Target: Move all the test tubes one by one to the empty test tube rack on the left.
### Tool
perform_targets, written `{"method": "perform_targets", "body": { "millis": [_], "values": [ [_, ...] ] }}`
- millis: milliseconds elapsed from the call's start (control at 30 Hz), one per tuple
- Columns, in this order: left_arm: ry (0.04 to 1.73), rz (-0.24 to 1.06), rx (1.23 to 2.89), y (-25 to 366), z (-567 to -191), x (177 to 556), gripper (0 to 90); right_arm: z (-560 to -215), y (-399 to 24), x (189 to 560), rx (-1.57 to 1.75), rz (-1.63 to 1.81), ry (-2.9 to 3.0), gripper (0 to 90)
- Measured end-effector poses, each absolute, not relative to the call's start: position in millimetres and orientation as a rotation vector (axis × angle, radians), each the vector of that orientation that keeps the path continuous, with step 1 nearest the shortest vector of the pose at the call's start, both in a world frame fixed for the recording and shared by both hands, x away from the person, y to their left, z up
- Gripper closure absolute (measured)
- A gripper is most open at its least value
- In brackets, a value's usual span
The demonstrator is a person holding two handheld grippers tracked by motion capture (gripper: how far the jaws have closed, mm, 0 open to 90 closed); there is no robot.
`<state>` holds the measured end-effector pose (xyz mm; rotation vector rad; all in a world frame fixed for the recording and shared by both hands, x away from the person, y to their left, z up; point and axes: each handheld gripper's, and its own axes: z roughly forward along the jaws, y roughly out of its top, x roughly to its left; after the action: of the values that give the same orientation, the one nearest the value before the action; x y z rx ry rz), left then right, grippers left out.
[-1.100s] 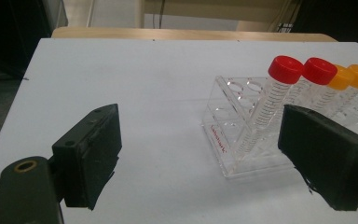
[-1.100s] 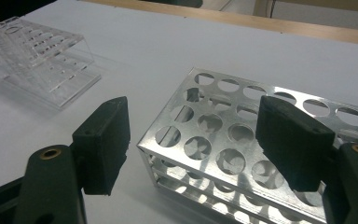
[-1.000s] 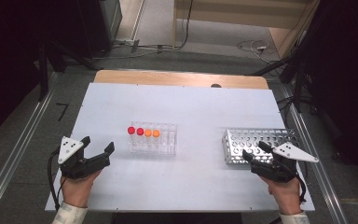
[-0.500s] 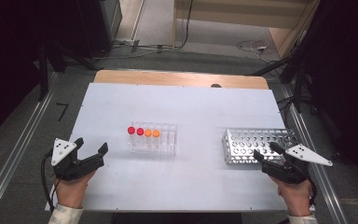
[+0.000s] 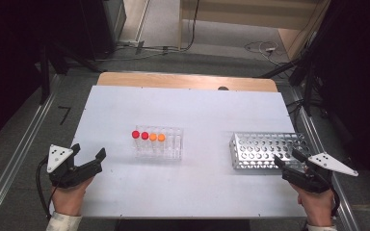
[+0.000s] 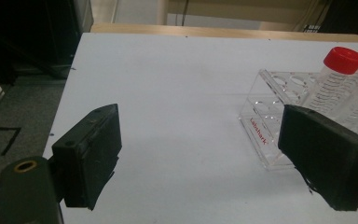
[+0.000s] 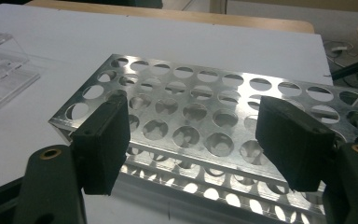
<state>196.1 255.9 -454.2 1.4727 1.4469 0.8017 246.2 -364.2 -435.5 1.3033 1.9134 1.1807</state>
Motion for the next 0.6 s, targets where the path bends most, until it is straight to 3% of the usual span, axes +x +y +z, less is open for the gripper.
{"method": "perform_targets", "body": {
  "millis": [600],
  "values": [
    [1.464,0.814,1.463,264.9,-456.4,189.8,13.7,-439.0,-390.8,238.0,1.36,1.159,1.856,24.6]
  ]
}}
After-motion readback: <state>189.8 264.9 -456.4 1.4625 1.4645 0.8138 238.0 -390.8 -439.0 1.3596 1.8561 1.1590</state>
